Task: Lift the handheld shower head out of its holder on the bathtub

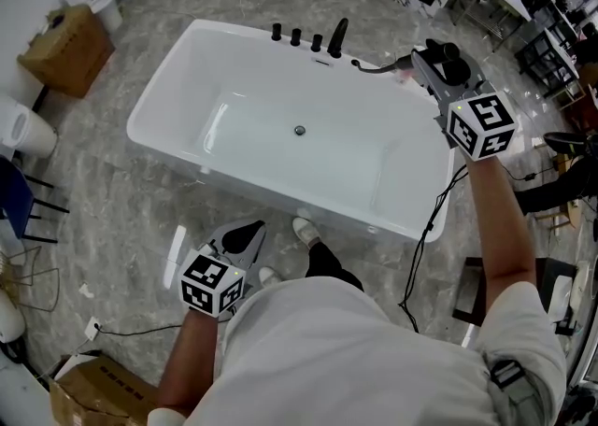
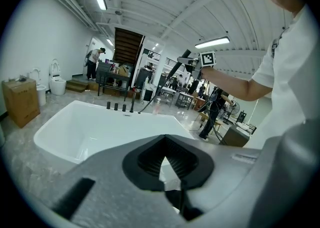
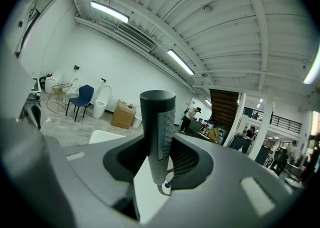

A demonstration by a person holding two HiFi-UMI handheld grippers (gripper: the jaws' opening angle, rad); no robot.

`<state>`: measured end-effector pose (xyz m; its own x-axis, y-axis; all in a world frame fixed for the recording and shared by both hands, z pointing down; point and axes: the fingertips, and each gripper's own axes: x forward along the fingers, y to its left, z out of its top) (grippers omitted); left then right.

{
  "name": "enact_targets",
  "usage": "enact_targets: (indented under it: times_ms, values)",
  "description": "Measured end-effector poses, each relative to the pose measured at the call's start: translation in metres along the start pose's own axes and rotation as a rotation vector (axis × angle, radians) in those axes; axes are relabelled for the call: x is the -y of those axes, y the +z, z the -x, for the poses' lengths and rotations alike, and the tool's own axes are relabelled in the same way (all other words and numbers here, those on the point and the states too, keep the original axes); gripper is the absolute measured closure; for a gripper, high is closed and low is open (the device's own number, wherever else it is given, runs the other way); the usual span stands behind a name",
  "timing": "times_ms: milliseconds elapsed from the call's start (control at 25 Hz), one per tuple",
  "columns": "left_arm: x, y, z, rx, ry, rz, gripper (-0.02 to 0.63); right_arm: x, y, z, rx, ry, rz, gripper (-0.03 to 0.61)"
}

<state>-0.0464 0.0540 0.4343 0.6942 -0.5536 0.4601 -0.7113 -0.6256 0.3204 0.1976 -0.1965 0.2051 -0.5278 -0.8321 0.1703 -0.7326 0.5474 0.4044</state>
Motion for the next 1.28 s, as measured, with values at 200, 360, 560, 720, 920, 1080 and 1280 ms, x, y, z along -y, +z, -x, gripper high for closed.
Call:
enact_targets:
  times_ms: [200, 360, 560, 720, 920, 1080, 1280]
  values:
    - [-0.004, 0.003, 0.003, 0.006, 0.009, 0.003, 0.609, 0.0, 0.0, -0.002, -0.002, 0.008, 0.004, 0.433]
    - [-0.004, 0.004, 0.003, 0.008, 0.011, 0.002, 0.609, 0.002, 0.002, -0.003, 0.002, 0.007, 0.006, 0.433]
    - [-0.003, 0.001, 0.005, 0.005, 0.008, 0.008, 0.609, -0.001, 0.001, -0.003, 0.0, 0.01, 0.0, 0.433]
    - [-0.005, 0.0, 0.004, 0.007, 0.008, 0.01, 0.609, -0.003, -0.001, -0.003, -0.003, 0.012, 0.001, 0.433]
    - [-0.008, 0.001, 0.001, 0.007, 0.011, 0.013, 0.609, 0.0, -0.002, -0.004, -0.008, 0.013, 0.005, 0.433]
    - [-0.008, 0.003, 0.0, 0.009, 0.008, 0.012, 0.609, 0.002, -0.003, -0.003, -0.009, 0.012, 0.001, 0.433]
    - [-0.011, 0.007, -0.003, 0.008, 0.008, 0.013, 0.609, 0.003, -0.002, -0.004, -0.006, 0.014, -0.005, 0.433]
